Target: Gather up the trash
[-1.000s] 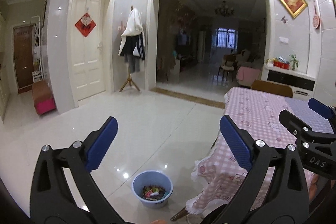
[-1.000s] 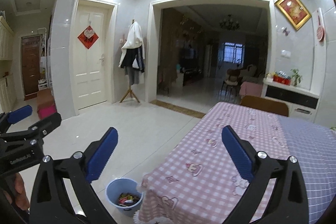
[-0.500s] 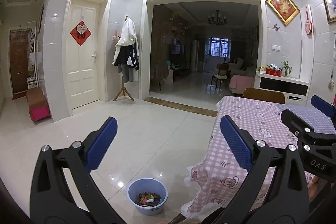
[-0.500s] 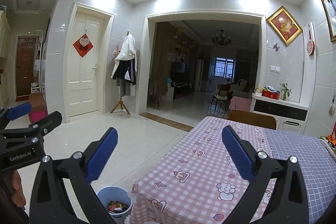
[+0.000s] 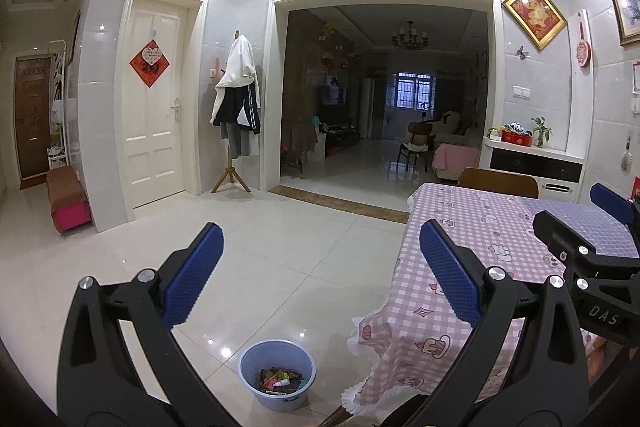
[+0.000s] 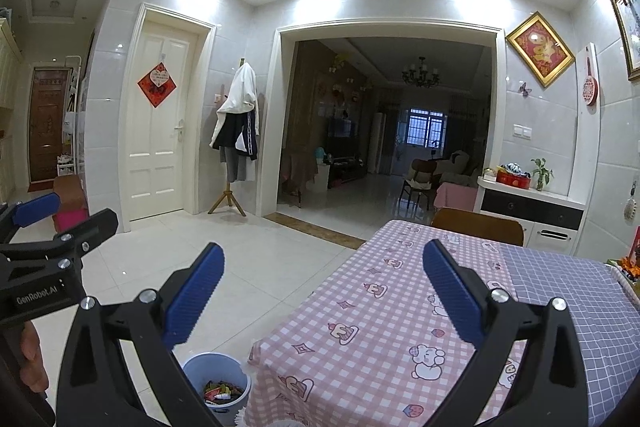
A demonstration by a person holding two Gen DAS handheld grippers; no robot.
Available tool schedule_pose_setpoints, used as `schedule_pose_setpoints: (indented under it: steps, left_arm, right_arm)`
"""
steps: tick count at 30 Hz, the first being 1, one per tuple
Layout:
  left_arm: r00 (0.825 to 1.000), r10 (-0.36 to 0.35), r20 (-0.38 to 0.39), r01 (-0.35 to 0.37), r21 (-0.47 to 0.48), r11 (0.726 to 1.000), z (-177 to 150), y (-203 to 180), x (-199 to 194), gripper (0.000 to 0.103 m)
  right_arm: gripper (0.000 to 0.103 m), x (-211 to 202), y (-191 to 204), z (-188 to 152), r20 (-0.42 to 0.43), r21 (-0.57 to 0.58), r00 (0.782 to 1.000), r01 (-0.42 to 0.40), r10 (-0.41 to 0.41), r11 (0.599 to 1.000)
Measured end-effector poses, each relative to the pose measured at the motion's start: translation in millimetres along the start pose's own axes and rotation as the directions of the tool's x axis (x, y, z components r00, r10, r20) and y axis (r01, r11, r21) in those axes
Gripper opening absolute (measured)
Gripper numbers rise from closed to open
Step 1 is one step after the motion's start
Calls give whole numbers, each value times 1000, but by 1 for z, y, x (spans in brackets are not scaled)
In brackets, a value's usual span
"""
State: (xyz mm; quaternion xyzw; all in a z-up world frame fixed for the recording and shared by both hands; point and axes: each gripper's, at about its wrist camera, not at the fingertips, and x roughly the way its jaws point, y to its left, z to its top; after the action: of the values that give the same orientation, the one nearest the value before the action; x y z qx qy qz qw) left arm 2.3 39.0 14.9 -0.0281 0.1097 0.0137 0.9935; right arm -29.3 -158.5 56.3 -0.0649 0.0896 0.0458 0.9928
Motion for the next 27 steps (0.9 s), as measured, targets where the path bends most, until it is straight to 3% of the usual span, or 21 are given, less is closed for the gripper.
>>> schedule_pose_setpoints:
  steps: [27]
  left_arm:
    - [1000,1,-8,-1,12,1000,1,-1,0,96]
  right_arm:
    - [98,8,3,1,-25,-1,999,-22,22,1000]
